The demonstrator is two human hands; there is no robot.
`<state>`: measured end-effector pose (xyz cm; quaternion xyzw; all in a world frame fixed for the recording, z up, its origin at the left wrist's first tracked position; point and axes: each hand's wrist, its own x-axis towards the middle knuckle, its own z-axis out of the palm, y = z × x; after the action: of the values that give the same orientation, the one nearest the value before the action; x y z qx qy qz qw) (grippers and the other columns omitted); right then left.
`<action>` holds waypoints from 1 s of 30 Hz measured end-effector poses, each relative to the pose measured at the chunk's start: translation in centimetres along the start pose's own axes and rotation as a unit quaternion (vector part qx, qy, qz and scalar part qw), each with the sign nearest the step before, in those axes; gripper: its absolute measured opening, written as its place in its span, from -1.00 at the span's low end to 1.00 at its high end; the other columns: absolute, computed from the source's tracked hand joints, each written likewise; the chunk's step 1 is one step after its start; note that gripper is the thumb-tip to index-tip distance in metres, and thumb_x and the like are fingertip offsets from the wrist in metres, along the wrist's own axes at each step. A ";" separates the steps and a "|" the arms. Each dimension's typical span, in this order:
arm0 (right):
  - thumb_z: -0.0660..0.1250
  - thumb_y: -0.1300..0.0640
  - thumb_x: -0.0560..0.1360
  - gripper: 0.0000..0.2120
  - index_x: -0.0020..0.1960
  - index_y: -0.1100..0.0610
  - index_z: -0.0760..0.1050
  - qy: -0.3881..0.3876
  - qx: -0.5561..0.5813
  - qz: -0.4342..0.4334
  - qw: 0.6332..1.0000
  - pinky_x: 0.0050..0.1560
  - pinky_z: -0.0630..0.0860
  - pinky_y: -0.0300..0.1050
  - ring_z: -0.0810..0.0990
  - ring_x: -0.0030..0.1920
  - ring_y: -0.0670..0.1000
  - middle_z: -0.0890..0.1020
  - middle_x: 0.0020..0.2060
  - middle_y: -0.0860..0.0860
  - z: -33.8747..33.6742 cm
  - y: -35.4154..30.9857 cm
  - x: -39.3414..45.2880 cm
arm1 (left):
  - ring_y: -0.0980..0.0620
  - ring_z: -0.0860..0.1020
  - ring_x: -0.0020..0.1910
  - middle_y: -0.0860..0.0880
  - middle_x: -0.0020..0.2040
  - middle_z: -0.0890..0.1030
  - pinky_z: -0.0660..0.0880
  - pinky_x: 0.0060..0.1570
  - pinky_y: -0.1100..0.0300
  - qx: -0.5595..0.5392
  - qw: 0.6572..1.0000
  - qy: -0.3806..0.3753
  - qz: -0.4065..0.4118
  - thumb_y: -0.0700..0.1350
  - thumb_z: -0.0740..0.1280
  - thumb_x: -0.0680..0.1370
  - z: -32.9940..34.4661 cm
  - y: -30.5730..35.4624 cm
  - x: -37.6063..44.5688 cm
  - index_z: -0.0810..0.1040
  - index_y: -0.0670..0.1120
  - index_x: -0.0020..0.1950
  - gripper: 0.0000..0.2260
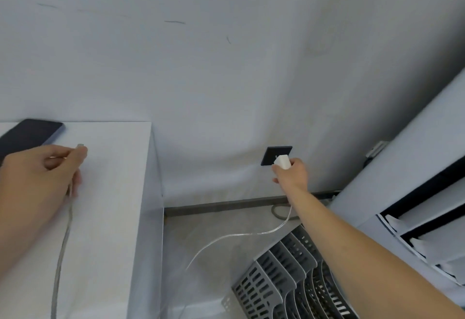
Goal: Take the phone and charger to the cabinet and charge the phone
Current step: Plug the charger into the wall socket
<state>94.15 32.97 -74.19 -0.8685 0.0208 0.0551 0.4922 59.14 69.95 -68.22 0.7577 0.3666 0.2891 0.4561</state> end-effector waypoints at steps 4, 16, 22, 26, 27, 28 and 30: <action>0.54 0.12 0.51 -0.62 0.25 0.23 0.55 0.023 -0.024 -0.026 0.999 0.01 0.73 0.20 0.72 -0.12 0.12 0.57 -0.17 -0.01 0.5 0.7 1.5 | -0.06 0.47 -0.65 -0.09 -0.52 0.57 0.26 -0.74 0.26 -0.003 1.000 -0.024 -0.008 0.54 0.30 0.43 -0.1 -0.4 0.9 0.66 0.01 -0.18 -0.41; 0.47 0.03 0.56 -0.61 0.22 0.30 0.56 0.021 -0.089 -0.066 0.994 0.09 0.68 0.22 0.72 0.03 0.27 0.67 0.12 0.25 1.8 0.5 3.2 | 0.01 0.52 -0.63 -0.03 -0.44 0.62 0.46 -0.49 0.18 -0.028 0.998 -0.049 -0.023 0.61 0.33 0.26 -0.4 0.2 0.3 0.68 0.03 -0.07 -0.32; 0.44 0.02 0.59 -0.60 0.23 0.32 0.55 0.028 -0.110 -0.070 0.991 0.11 0.67 0.19 0.73 0.03 0.28 0.67 0.13 0.28 2.2 1.2 3.3 | 0.01 0.54 -0.59 -0.01 -0.42 0.64 0.47 -0.54 0.35 -0.021 1.000 -0.022 0.007 0.38 0.36 0.46 0.2 1.5 -0.5 0.67 -0.09 -0.06 -0.48; 0.41 0.02 0.61 -0.62 0.23 0.32 0.54 0.044 -0.115 -0.072 0.990 0.10 0.68 0.20 0.71 0.05 0.28 0.66 0.12 0.29 2.7 1.2 2.9 | 0.10 0.52 -0.61 0.00 -0.38 0.68 0.49 -0.52 0.37 -0.030 0.999 0.006 0.015 0.36 0.42 0.48 0.4 1.6 -0.8 0.71 0.06 -0.03 -0.62; 0.41 0.02 0.61 -0.62 0.23 0.32 0.54 0.048 -0.116 -0.071 0.990 0.11 0.67 0.21 0.71 0.05 0.28 0.66 0.12 0.29 2.8 1.3 2.9 | 0.11 0.51 -0.62 0.00 -0.38 0.68 0.49 -0.48 0.35 -0.033 0.999 0.006 0.017 0.37 0.42 0.47 0.4 1.6 -0.8 0.71 0.09 -0.04 -0.63; 0.41 0.02 0.61 -0.62 0.23 0.32 0.54 0.051 -0.117 -0.071 0.989 0.11 0.67 0.21 0.70 0.06 0.28 0.66 0.12 0.29 2.9 1.3 2.8 | 0.12 0.51 -0.62 0.00 -0.38 0.68 0.49 -0.41 0.33 -0.032 0.999 0.007 0.021 0.39 0.41 0.46 0.4 1.6 -0.8 0.71 0.10 -0.05 -0.62; 0.40 0.02 0.61 -0.62 0.23 0.33 0.55 0.054 -0.125 -0.073 0.988 0.09 0.67 0.15 0.70 0.05 0.28 0.66 0.12 0.30 3.0 1.3 2.9 | 0.13 0.50 -0.62 0.01 -0.38 0.69 0.46 -0.43 0.35 -0.023 0.999 0.016 0.032 0.39 0.39 0.47 0.5 1.8 -1.0 0.71 0.11 -0.06 -0.63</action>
<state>96.68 34.88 -77.14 -0.9239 -0.0234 -0.0256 0.3811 59.48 68.35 -66.94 0.7539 0.3426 0.3237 0.4578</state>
